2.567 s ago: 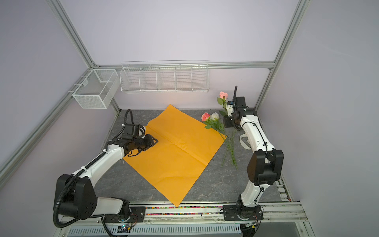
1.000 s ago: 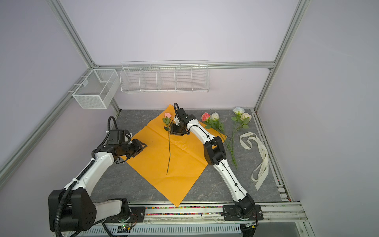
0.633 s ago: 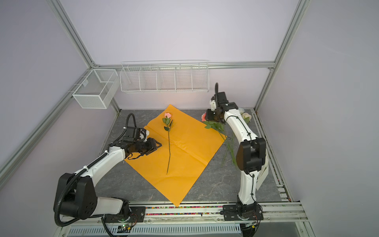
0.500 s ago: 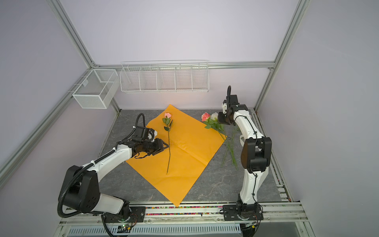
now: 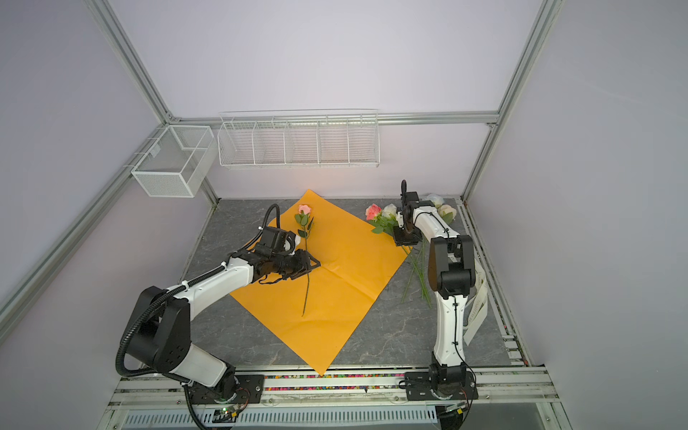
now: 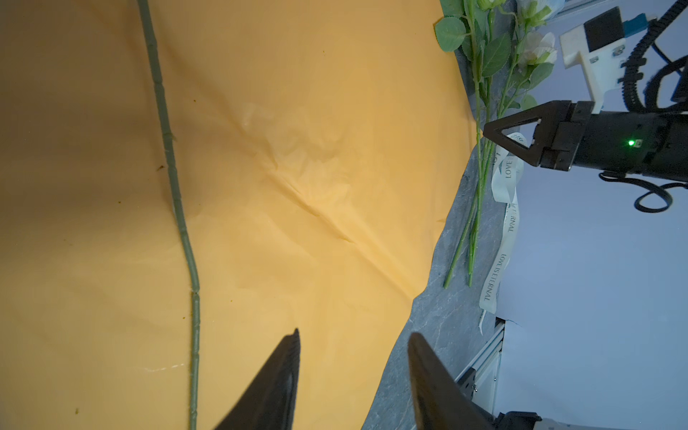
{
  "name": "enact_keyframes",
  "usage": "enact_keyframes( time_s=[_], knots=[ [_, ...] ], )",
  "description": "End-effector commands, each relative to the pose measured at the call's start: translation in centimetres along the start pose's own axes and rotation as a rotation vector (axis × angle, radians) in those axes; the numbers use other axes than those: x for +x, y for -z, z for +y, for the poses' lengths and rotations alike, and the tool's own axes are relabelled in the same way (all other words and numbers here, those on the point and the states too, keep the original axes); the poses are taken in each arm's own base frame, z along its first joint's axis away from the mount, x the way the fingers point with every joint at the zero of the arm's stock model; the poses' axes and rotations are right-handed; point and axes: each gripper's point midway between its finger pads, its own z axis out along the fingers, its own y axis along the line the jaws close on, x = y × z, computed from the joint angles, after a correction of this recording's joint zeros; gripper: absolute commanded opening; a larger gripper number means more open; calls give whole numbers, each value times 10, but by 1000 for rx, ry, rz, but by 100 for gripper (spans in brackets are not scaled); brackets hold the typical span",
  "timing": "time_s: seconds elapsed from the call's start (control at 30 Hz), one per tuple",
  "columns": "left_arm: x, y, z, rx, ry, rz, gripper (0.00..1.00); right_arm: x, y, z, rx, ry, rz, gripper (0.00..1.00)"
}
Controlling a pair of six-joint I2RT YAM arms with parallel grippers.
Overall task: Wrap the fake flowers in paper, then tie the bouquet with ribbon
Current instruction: 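Grasp a second pink rose and lay it beside the first with the right gripper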
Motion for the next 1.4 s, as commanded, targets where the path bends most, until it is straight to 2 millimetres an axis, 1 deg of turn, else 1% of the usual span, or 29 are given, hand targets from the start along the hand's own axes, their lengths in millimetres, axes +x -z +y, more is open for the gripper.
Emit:
enact_keyframes(
  time_s=[0.0,0.07,0.13,0.17,0.2,0.23,0.27,0.33,0.37,0.4,0.43,0.47,0.53,0.6,0.67,0.73,0.77,0.83,0.9,0.97,1.0,1.07,1.17,1.2,1.27,1.37],
  knots=[
    [-7,-1,-14,42,-18,-5,48,9,-15,-6,36,54,60,36],
    [-4,-3,-19,63,-22,10,48,10,-20,-7,41,62,72,35],
    [-1,-7,-24,78,-31,25,49,11,-21,-8,50,72,83,31],
    [1,-9,-27,84,-37,34,49,11,-20,-9,55,74,83,24],
    [2,-11,-30,89,-43,41,50,10,-18,-10,63,75,79,19],
    [3,-12,-33,91,-50,45,51,9,-14,-10,66,78,70,17],
    [2,-12,-34,86,-54,38,53,6,-6,-9,69,82,56,12],
    [-4,-6,-32,58,-65,0,57,0,14,-5,78,89,11,8],
    [-7,-2,-31,39,-73,-19,58,-4,23,0,61,93,-14,7],
    [-10,2,-29,15,-81,-38,61,-8,34,7,29,91,-41,7],
    [-12,7,-27,-8,-93,-56,63,-5,44,17,-15,85,-38,7],
    [-15,11,-25,-28,-99,-72,65,-7,53,26,-61,79,-57,7],
    [-21,20,-20,-55,-102,-107,73,-10,71,44,-162,44,-82,7],
    [-29,34,-10,-99,-96,-153,82,-11,82,65,-281,3,-84,7],
    [-37,51,3,-135,-75,-203,100,-12,88,87,-388,-59,-91,7],
    [-44,68,18,-158,-44,-257,100,-15,89,128,-473,-54,-118,7],
    [-48,77,27,-165,-25,-283,100,-13,86,152,-502,-47,-121,8],
    [-53,93,44,-179,15,-329,99,-16,73,193,-527,-75,-139,8],
    [-56,106,58,-184,52,-361,100,-23,60,224,-560,-136,-152,8],
    [-57,119,68,-184,85,-380,99,-29,52,259,-578,-119,-178,8],
    [-57,125,73,-189,95,-389,99,-33,45,270,-555,-125,-184,8],
    [-55,133,79,-198,98,-403,100,-39,31,286,-544,-156,-177,8],
    [-49,138,82,-199,89,-415,100,-48,11,300,-516,-162,-190,9],
    [-47,138,83,-201,88,-413,100,-47,2,306,-521,-163,-167,9],
    [-44,138,84,-200,90,-409,99,-42,-15,309,-500,-162,-125,10],
    [-42,137,85,-197,90,-409,100,-35,-36,319,-518,-119,-80,10]
  ],
)
